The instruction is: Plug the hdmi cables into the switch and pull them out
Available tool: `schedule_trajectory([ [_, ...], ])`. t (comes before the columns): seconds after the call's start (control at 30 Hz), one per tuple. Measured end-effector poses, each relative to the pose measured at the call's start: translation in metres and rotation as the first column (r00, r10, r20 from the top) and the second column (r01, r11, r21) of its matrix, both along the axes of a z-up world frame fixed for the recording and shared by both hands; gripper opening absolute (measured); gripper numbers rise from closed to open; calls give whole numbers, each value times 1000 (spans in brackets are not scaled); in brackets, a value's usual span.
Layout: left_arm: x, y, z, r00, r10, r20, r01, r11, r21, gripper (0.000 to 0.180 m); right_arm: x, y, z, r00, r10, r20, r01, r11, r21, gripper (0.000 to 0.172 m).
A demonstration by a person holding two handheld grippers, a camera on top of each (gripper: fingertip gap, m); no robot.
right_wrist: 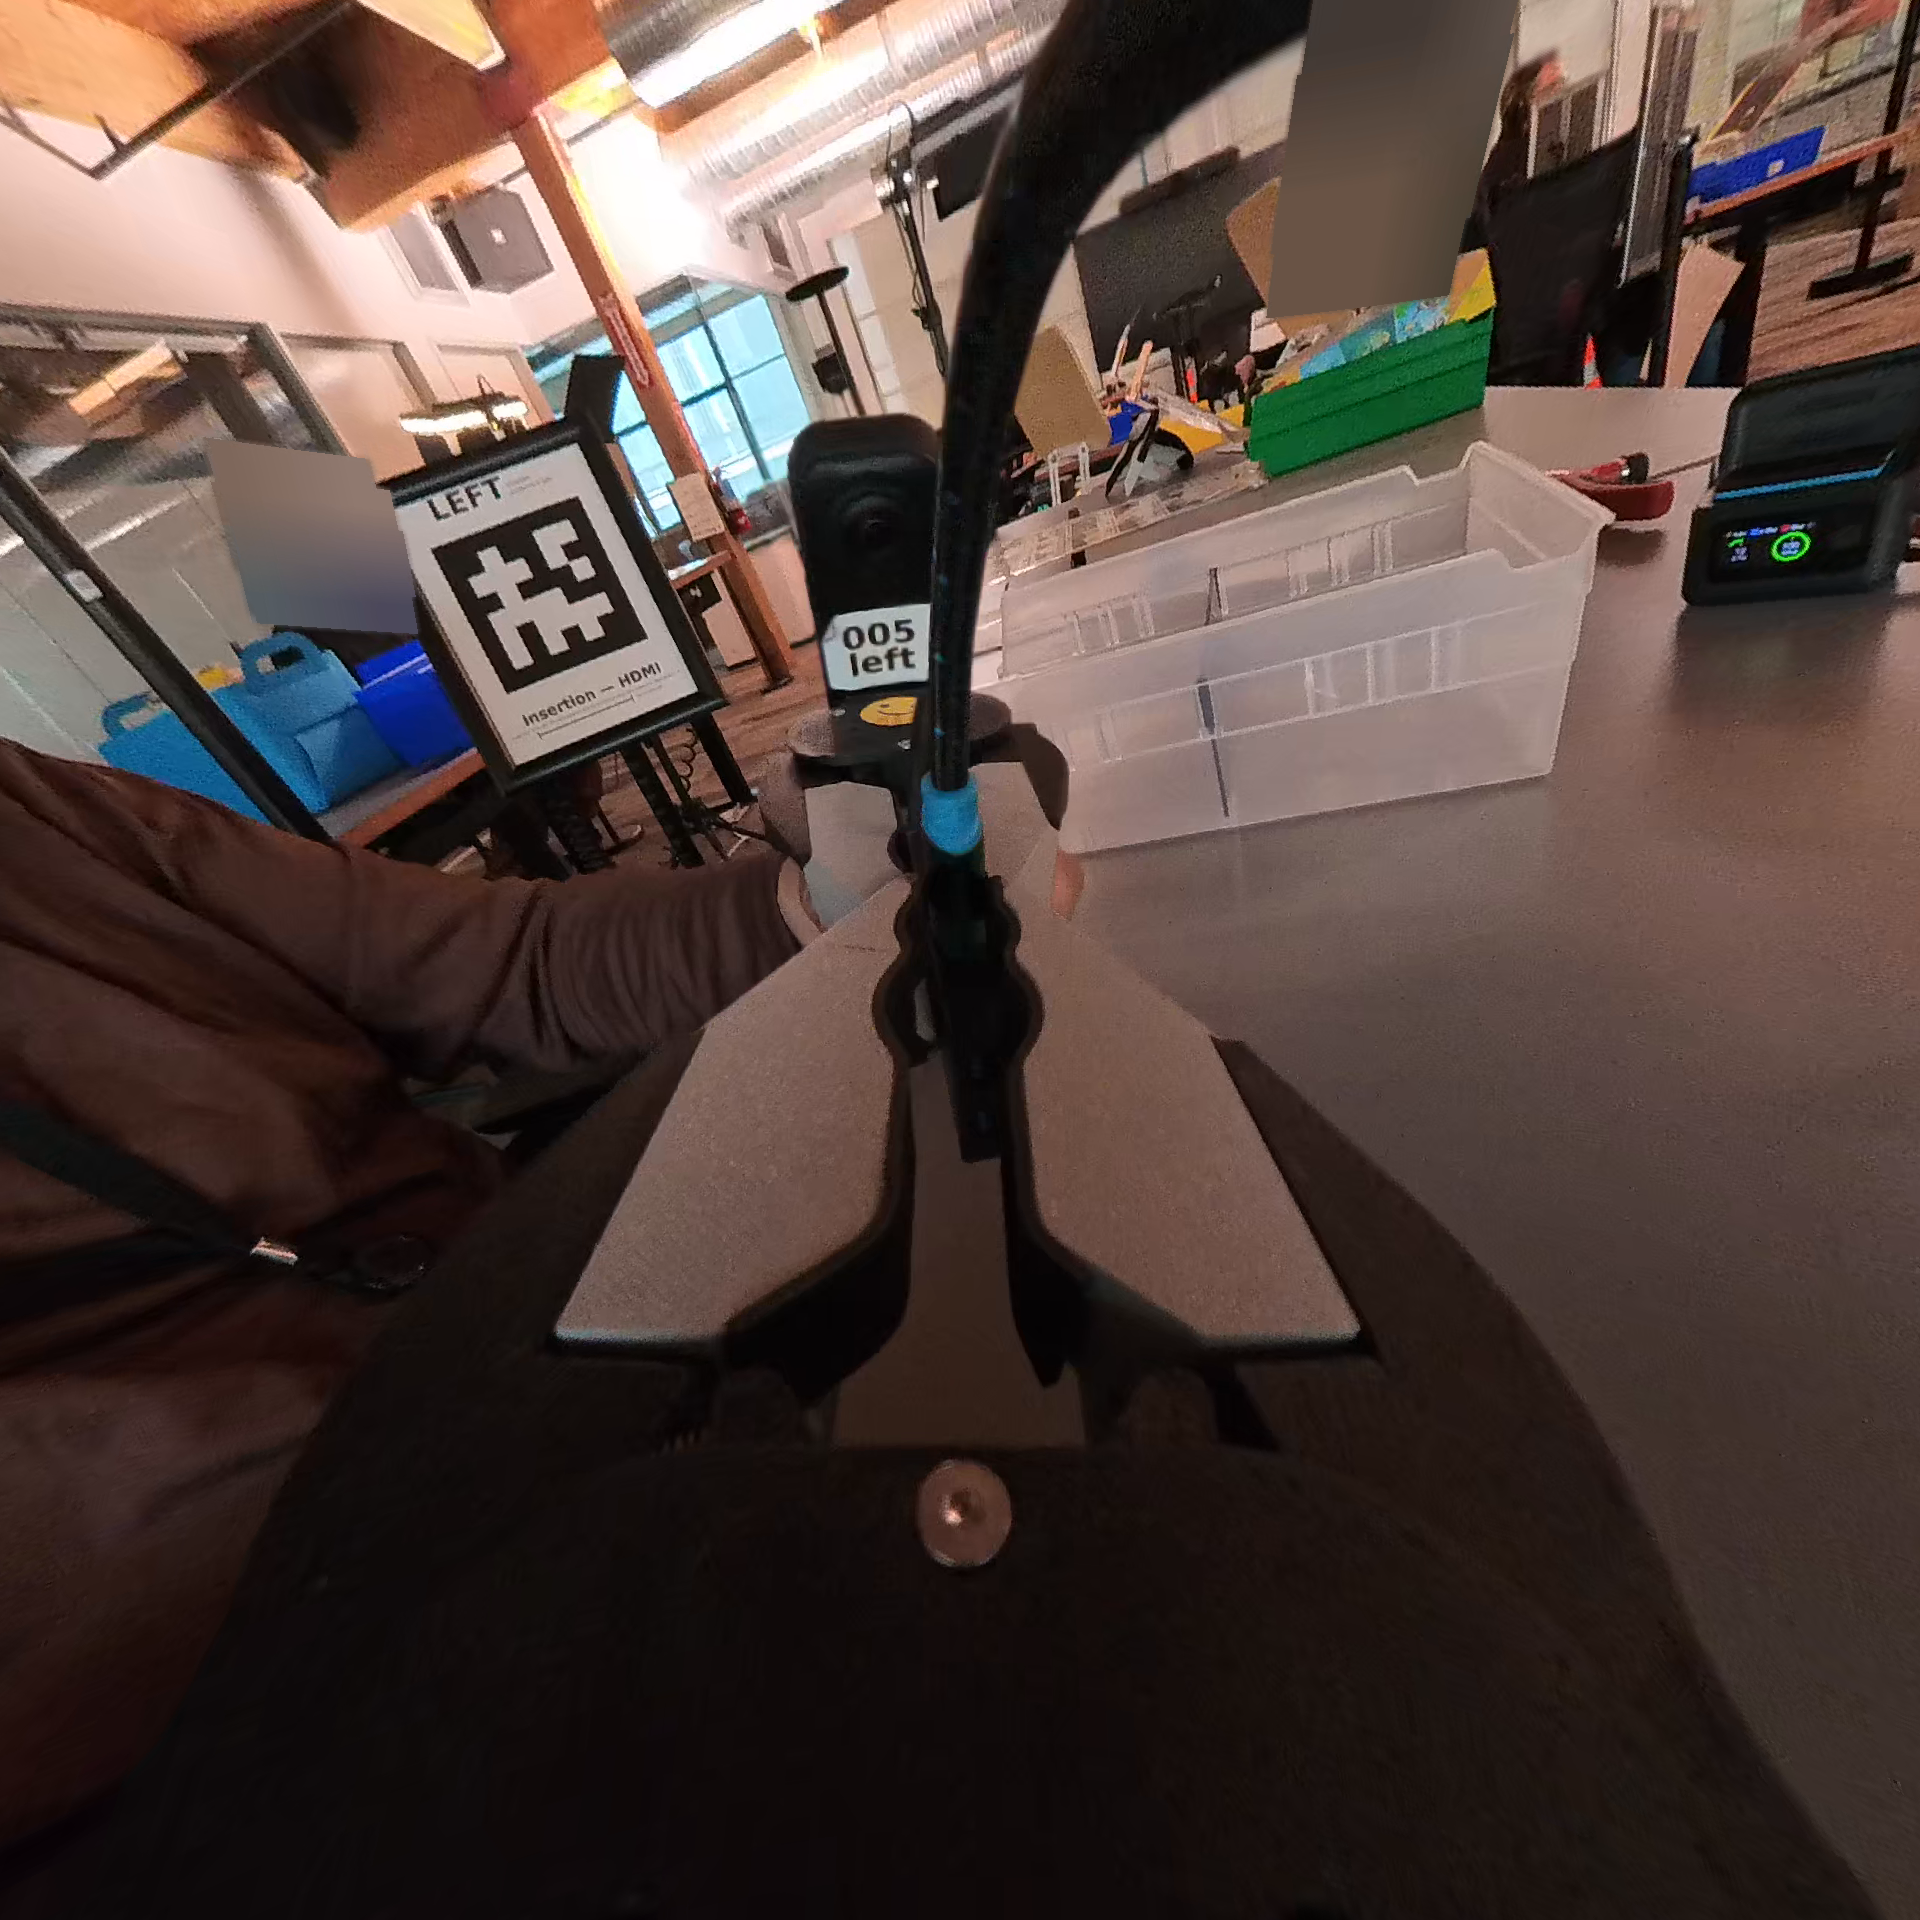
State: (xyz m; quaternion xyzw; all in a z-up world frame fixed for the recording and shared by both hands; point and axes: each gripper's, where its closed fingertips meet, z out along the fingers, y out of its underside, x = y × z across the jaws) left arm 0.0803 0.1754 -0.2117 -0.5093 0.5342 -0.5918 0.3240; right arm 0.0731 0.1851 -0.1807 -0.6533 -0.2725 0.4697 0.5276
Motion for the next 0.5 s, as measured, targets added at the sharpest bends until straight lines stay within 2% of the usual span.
schedule_trajectory([
  [0.23, 1, 2, -4, 1000, 1, 21, 1, 997, -76, 12, -2, 4, -12, 996, -24, 91, 24, 1000, 0, 8],
  [0.5, 0, -1, 0, 998, -43, 54, 51, 984, -173, 12, -5, 4, -9, 998, -24, 50, 25, 1000, -8, 8],
])
